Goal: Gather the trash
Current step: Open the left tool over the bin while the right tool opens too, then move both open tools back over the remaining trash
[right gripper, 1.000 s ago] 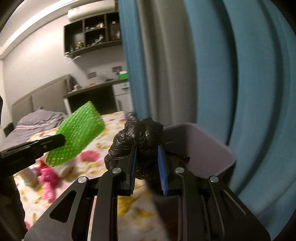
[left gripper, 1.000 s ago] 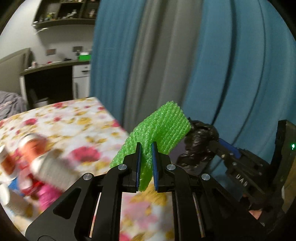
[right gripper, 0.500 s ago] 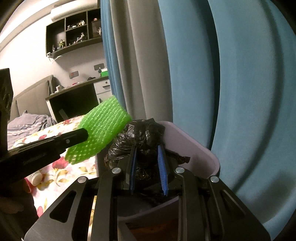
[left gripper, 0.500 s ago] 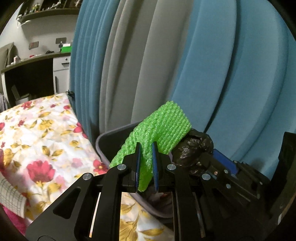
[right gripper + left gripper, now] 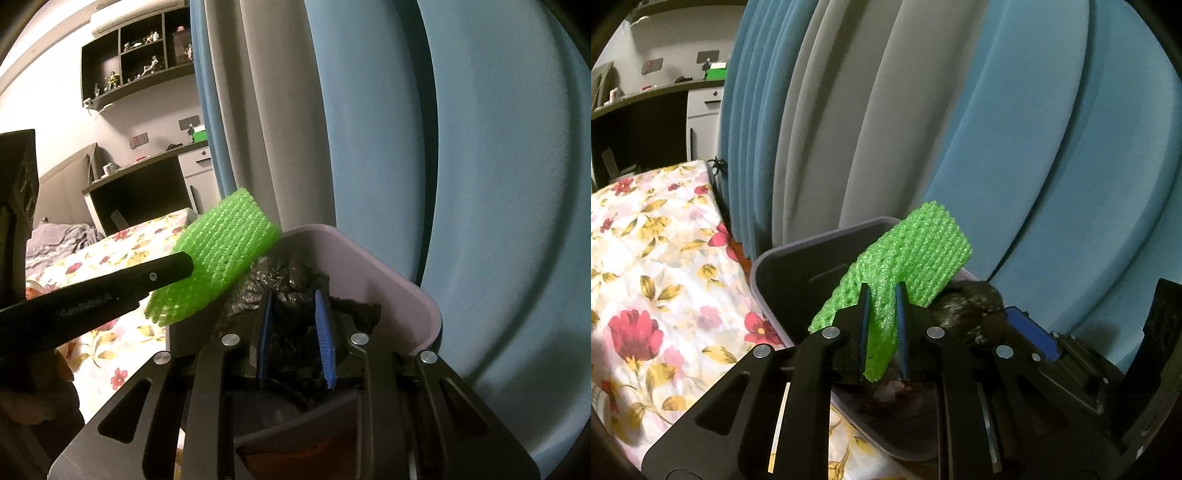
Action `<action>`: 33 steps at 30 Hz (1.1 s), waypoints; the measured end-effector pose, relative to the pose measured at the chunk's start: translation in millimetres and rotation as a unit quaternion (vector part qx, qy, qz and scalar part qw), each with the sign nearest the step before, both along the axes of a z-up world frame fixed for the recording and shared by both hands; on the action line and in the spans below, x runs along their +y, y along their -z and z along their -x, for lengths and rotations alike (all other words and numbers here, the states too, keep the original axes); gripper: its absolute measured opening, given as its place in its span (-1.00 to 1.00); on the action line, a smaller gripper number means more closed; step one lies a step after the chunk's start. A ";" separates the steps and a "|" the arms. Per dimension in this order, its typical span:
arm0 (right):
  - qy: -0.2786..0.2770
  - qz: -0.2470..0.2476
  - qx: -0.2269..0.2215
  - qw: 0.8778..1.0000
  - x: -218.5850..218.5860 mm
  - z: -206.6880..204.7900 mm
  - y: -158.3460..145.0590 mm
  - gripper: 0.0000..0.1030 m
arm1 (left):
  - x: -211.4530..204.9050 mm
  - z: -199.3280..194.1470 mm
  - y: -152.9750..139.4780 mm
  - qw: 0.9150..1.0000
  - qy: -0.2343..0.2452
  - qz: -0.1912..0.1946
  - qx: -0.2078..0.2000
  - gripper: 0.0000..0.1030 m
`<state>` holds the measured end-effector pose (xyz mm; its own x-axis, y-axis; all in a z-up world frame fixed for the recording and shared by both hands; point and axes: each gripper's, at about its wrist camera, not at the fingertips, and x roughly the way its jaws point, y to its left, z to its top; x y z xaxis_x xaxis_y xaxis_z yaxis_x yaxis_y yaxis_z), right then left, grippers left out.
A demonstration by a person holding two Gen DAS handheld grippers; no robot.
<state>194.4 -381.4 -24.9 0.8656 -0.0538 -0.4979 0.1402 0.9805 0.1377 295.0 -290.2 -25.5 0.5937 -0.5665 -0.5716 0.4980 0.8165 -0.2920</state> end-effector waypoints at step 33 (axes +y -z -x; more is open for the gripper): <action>0.013 0.005 -0.039 0.999 20.2 41.3 -18.0 0.68 | 125.6 80.6 -21.4 0.982 -0.166 -0.045 -0.073 0.88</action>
<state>153.1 -361.3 -6.8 0.9002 -0.0812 -0.4279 0.1549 0.9779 0.1404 214.4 -164.6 -4.1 0.8164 -0.2792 -0.5055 0.2311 0.9602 -0.1570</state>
